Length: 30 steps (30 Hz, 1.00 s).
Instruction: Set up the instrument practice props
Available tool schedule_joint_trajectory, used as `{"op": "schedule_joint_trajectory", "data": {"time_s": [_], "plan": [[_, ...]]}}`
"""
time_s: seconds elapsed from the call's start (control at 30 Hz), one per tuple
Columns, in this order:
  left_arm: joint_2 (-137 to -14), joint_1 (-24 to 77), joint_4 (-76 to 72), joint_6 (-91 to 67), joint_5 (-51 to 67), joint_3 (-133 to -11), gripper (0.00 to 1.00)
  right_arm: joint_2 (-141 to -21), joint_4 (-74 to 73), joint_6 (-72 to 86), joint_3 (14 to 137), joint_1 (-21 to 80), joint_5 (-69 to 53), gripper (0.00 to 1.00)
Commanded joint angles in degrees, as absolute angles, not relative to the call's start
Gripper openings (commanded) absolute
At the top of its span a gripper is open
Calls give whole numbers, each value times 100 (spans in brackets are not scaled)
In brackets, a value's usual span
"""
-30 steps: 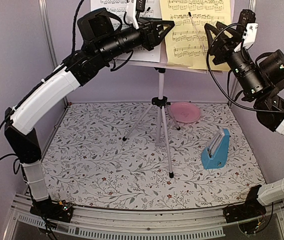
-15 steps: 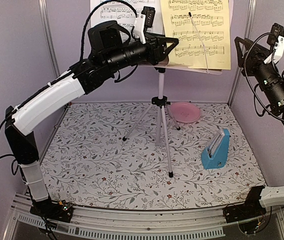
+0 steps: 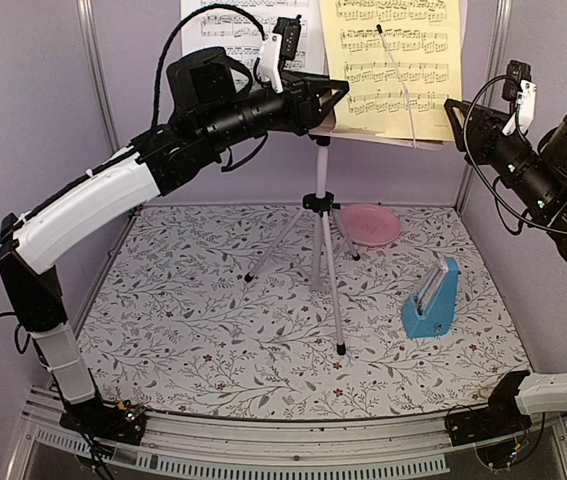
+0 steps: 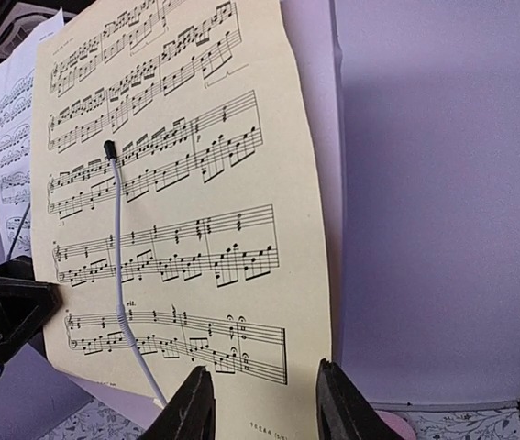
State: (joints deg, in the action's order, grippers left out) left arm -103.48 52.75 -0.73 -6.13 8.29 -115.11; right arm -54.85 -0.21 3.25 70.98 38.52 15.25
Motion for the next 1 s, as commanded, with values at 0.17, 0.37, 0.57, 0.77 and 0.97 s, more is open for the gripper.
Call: {"op": "schedule_joint_trajectory", "data": {"time_s": [0.17,0.37,0.57,0.77,0.97], "plan": [[-10251,5303,-237,-689,797,-11454,36,-5562,-74,799,7223,3542,897,24],[-10349,5333,-135,-653,677,-11616,29,-5575,41,832,7119,3517,900,0],[-10382,5368,-132,-530,589,-11725,12,-5635,154,831,7010,3507,879,0],[-10571,5383,48,-330,424,-12169,0,-5714,350,887,6759,3507,842,0],[-10693,5388,194,-206,286,-12404,0,-5835,456,914,6647,3507,760,0]]}}
